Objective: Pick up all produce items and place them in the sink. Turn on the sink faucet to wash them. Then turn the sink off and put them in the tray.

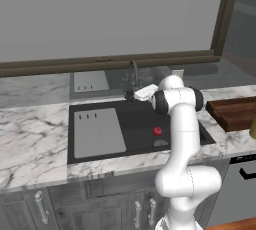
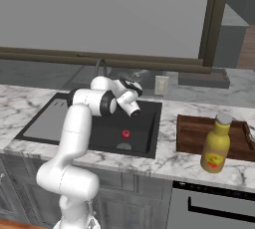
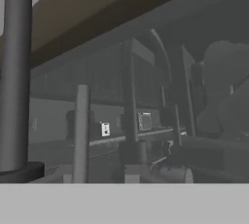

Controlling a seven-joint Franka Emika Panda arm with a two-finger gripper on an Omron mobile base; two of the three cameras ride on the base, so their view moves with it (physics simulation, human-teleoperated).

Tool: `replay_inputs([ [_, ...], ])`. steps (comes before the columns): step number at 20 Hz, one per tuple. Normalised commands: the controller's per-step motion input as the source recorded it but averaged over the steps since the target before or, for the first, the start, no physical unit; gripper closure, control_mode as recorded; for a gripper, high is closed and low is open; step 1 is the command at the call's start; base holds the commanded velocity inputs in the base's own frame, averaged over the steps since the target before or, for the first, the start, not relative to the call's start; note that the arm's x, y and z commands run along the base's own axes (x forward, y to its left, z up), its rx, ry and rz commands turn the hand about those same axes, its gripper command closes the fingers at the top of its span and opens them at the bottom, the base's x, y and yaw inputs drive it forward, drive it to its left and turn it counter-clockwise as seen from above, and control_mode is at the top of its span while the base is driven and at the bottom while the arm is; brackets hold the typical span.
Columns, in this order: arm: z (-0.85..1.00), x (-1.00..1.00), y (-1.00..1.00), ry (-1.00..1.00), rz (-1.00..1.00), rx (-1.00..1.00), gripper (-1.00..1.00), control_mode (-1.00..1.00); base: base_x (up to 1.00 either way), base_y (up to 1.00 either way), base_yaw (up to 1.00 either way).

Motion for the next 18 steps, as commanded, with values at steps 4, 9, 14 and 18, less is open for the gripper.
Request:
replay_inputs([
  [4, 0.00, 0.02, 0.00, 0.10, 0.00, 0.00, 1.00, -1.00, 0.00, 0.00, 0.00],
  [9, 0.18, 0.01, -0.27, 0.21, 0.00, 0.00, 1.00, -1.00, 0.00, 0.00, 0.00],
  [14, 0.18, 0.00, -0.45, 0.12, 0.00, 0.00, 1.00, -1.00, 0.00, 0.00, 0.00],
  [18, 0.10, 0.00, -0.49, 0.06, 0.00, 0.00, 1.00, -1.00, 0.00, 0.00, 0.00],
])
